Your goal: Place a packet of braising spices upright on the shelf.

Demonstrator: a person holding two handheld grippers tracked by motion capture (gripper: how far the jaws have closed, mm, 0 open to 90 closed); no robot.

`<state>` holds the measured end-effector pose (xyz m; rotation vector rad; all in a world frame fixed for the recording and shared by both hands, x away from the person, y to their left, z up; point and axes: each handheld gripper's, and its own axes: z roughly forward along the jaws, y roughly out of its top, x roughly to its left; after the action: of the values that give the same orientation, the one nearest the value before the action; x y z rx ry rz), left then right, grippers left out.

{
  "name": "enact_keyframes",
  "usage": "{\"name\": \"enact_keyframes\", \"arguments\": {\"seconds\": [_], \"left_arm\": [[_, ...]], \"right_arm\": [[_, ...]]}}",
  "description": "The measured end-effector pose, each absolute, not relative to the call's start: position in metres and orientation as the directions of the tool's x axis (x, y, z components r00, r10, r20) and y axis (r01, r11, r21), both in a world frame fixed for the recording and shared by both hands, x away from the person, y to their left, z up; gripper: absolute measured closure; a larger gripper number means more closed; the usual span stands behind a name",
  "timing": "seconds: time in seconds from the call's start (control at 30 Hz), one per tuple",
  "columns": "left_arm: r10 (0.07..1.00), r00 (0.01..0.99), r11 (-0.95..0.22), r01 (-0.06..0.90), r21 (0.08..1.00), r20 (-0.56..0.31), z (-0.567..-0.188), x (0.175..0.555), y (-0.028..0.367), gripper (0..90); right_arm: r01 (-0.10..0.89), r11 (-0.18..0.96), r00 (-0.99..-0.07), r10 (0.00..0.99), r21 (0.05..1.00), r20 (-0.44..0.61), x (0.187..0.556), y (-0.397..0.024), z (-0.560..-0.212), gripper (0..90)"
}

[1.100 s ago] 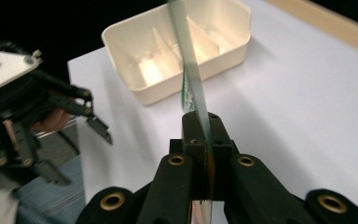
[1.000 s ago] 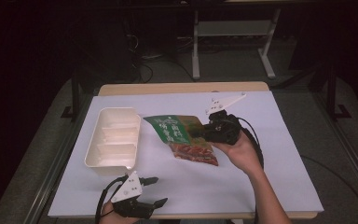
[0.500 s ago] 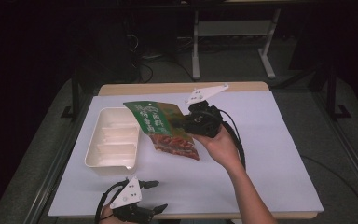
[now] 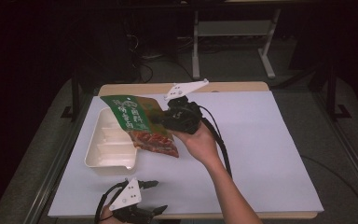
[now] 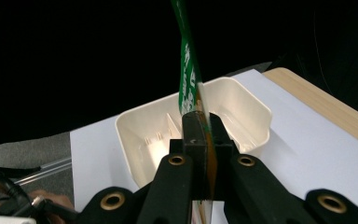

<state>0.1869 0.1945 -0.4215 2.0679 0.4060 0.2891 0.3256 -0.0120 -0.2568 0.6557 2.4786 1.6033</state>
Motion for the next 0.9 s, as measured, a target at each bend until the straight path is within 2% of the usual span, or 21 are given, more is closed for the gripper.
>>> {"name": "enact_keyframes", "arguments": {"seconds": [0.9], "left_arm": [[0.394, 0.917, -0.479, 0.143, 0.866, 0.067, -0.428, 0.188, 0.195, 23.0]], "right_arm": [[0.282, 0.316, -0.924, 0.344, 0.906, 0.168, 0.336, 0.067, -0.270, 89.7]]}}
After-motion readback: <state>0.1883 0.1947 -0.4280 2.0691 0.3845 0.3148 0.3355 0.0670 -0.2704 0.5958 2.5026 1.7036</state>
